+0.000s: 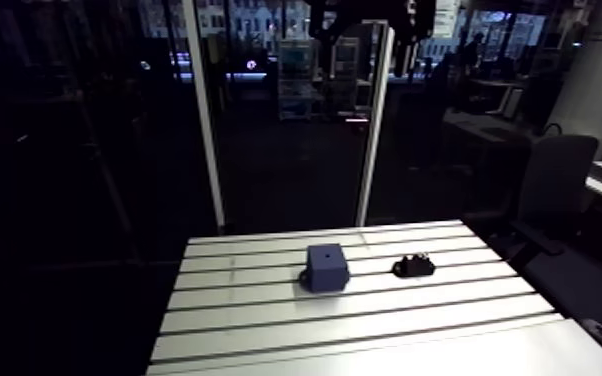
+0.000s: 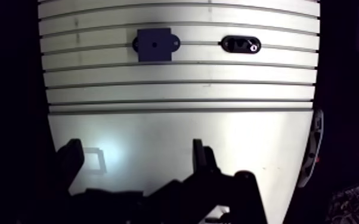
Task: Pick up the M10 bolt and insert it into the hole until fully seated.
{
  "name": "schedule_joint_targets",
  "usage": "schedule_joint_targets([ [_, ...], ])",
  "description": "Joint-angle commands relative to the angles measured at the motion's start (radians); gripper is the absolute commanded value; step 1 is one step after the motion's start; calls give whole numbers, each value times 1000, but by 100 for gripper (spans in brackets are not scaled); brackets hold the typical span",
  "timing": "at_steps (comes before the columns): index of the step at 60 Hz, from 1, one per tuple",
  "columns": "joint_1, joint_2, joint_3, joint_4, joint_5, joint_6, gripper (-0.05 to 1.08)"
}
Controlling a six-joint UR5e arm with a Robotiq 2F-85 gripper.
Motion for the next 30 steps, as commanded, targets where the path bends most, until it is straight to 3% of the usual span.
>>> schedule_joint_targets([
  [1,49,43,9,-11,48,0,1],
  [30,51,45,9,-11,45,-1,1],
])
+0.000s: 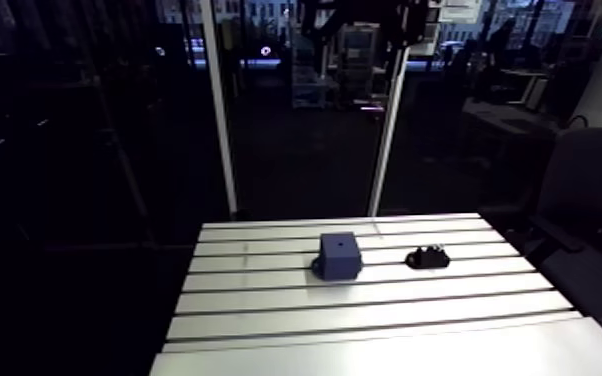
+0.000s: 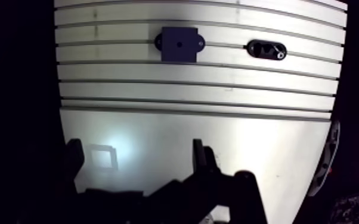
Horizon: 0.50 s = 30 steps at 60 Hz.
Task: Pick up the M10 bolt and insert it into the hole until fully seated.
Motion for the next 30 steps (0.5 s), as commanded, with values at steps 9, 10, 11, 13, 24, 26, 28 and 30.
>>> schedule_joint_targets([
  [9,2,2,1,0,-1,-1,1],
  [10,2,2,1,0,-1,-1,1],
  [11,2,2,1,0,-1,-1,1],
  [13,2,2,1,-2,-1,-1,1],
  [24,2,5,3,-2,-3,-10,1],
  [26,2,8,4,-2,-3,-11,1],
  [28,2,10,4,-2,-3,-13,1],
  [30,2,12,4,-3,-3,-13,1],
])
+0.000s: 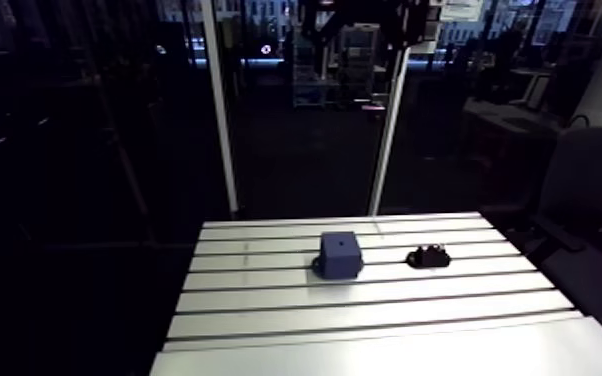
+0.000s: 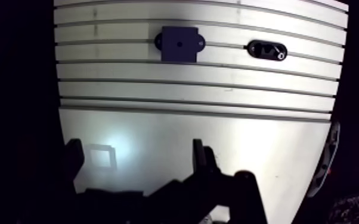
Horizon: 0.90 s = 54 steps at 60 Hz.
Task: Pick up the M10 bolt and insert it into the hole until fully seated.
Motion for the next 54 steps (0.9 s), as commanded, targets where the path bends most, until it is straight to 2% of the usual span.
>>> schedule_joint_targets([
  [1,0,7,2,-2,-1,-8,1],
  [18,-22,9,32,-73,-10,-70,1],
  [30,-102,11,40,-102,-13,-123,1],
  [54,-200,43,72,-132,-13,-201,1],
])
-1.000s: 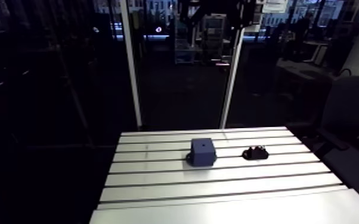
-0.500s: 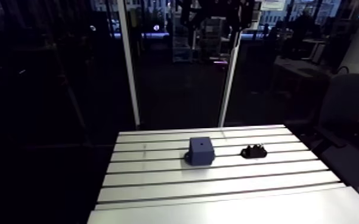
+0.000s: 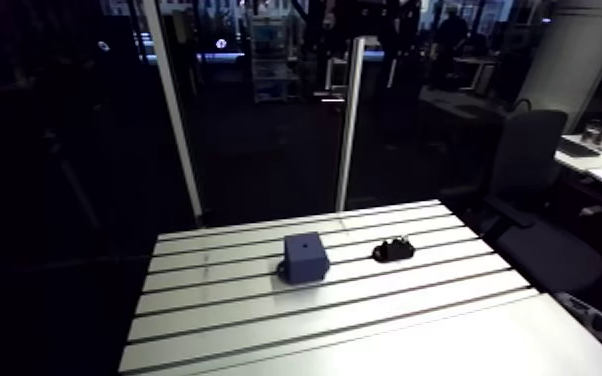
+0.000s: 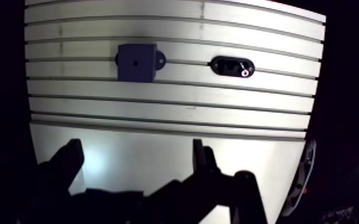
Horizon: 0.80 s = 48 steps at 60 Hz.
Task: Pick up the M10 bolt and insert it into the hole until fully seated.
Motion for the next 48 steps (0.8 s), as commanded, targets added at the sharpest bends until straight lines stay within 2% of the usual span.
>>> schedule_joint_targets([
  [1,-53,24,22,-21,0,-35,1],
  [8,-88,48,54,-60,-3,-46,1],
  [20,-96,84,118,-143,-53,-61,1],
  [30,-100,110,151,-206,-70,-61,1],
  [38,-116,133,167,-241,-104,-61,1],
  [48,-143,154,177,-267,-106,-65,1],
])
